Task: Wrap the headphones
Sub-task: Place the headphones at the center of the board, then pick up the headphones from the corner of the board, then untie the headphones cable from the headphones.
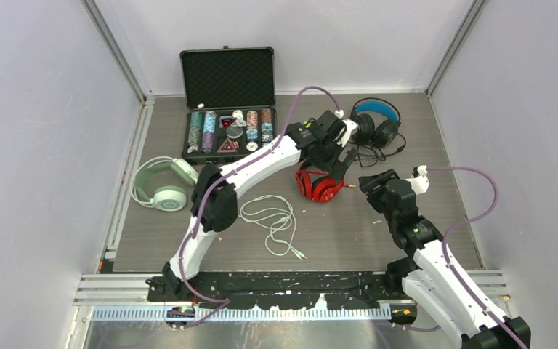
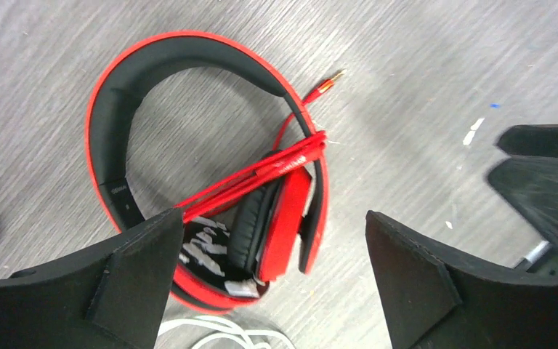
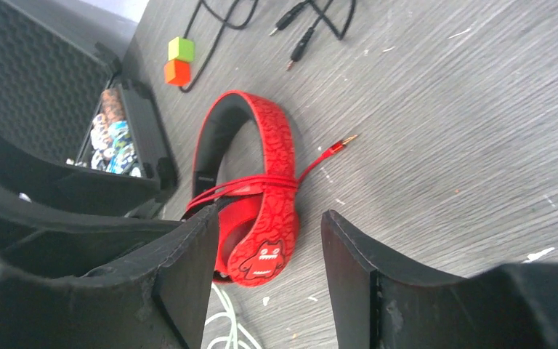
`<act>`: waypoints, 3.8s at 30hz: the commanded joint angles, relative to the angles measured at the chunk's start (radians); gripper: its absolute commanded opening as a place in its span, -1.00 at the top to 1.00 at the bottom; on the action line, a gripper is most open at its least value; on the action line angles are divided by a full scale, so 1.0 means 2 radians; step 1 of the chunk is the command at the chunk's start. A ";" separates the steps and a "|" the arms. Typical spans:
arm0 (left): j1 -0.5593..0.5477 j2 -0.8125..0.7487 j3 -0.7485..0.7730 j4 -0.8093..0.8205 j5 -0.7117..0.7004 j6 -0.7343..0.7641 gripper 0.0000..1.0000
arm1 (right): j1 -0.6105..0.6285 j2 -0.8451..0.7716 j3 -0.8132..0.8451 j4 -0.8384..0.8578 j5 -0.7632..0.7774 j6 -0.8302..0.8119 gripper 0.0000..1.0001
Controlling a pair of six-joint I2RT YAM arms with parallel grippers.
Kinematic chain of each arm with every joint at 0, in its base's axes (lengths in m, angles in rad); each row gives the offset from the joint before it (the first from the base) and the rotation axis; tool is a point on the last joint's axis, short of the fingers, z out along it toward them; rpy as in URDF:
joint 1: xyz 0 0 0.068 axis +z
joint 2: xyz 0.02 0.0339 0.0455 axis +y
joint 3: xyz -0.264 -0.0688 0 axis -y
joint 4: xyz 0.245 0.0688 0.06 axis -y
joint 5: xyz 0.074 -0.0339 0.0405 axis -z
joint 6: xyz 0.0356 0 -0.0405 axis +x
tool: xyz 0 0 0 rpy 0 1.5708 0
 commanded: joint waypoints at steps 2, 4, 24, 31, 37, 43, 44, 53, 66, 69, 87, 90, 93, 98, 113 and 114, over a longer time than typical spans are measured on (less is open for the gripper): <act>0.007 -0.082 0.010 -0.029 0.011 -0.003 -0.99 | -0.001 0.002 0.057 -0.050 -0.044 -0.023 -0.18; 0.008 -0.111 -0.003 -0.046 -0.008 -0.006 -0.99 | -0.001 0.010 0.075 -0.074 -0.064 -0.040 -0.18; 0.043 -0.670 -0.549 -0.003 -0.175 -0.005 -0.99 | -0.009 0.203 0.267 -0.100 0.094 -0.165 -0.31; 0.043 -0.794 -0.631 0.032 -0.172 0.044 -0.96 | -0.089 0.439 0.455 -0.130 0.122 -0.211 -0.43; 0.043 -0.831 -0.660 0.069 -0.133 0.058 -0.93 | -0.143 0.610 0.619 -0.216 0.106 -0.173 -0.43; 0.043 -0.841 -0.660 0.071 -0.135 0.060 -0.92 | -0.163 0.708 0.720 -0.247 0.101 -0.138 -0.43; 0.043 -0.843 -0.660 0.071 -0.135 0.060 -0.92 | -0.165 0.720 0.733 -0.249 0.099 -0.137 -0.43; 0.043 -0.844 -0.661 0.072 -0.144 0.063 -0.92 | -0.175 0.770 0.761 -0.253 0.088 -0.130 -0.43; 0.043 -0.839 -0.660 0.070 -0.160 0.067 -0.89 | -0.177 0.742 0.730 -0.220 0.082 -0.146 -0.20; 0.043 -0.845 -0.660 0.068 -0.164 0.066 -0.89 | -0.187 0.747 0.724 -0.216 0.081 -0.157 -0.14; 0.043 -0.798 -0.570 0.044 -0.182 -0.026 -0.72 | -0.193 0.521 0.758 -0.206 -0.012 -0.289 0.99; 0.043 -0.745 -0.498 0.005 -0.177 -0.038 -0.71 | -0.185 0.478 0.746 -0.191 -0.087 -0.315 0.99; 0.043 -0.684 -0.413 -0.037 -0.163 -0.042 -0.69 | -0.162 0.441 0.736 -0.175 -0.149 -0.358 0.99; 0.043 -0.608 -0.298 -0.073 -0.141 -0.046 -0.67 | -0.086 0.358 0.654 -0.083 -0.168 -0.490 0.99; 0.052 -0.372 0.061 -0.188 -0.149 0.005 -0.85 | 0.042 0.212 0.487 0.015 -0.234 -0.648 0.99; 0.056 -0.354 0.075 -0.194 -0.142 0.005 -0.85 | 0.049 0.209 0.484 0.018 -0.232 -0.650 0.99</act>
